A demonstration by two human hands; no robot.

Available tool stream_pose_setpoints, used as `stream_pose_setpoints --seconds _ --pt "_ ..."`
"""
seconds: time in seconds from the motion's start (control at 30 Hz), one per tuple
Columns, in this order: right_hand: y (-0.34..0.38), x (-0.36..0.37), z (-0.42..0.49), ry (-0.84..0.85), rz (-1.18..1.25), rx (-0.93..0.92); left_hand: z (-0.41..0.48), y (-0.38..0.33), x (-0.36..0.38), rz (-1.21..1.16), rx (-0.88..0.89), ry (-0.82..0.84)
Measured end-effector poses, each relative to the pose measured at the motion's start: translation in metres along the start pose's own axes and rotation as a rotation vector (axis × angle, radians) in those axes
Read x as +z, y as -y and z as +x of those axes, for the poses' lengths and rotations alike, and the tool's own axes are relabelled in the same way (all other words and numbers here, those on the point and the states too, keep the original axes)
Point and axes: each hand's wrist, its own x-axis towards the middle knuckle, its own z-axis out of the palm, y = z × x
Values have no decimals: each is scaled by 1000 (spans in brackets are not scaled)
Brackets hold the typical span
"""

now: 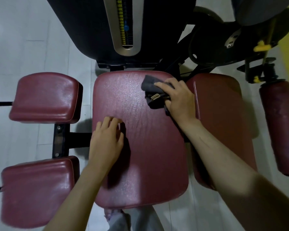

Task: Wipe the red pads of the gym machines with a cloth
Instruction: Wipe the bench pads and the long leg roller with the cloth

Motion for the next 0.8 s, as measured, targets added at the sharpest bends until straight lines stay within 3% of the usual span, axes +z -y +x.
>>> stream_pose_setpoints --seconds 0.4,0.53,0.67,0.8 --pt "71 -20 -283 53 20 -8 -114 54 -26 -109 46 -65" --pt "70 -26 -270 90 -52 -43 -157 82 -31 -89 19 -42" --pt "96 -19 -232 7 -42 245 -186 110 -35 -68 -60 -50" --pt "153 7 -240 -36 4 259 -205 120 -41 -82 -170 -111"
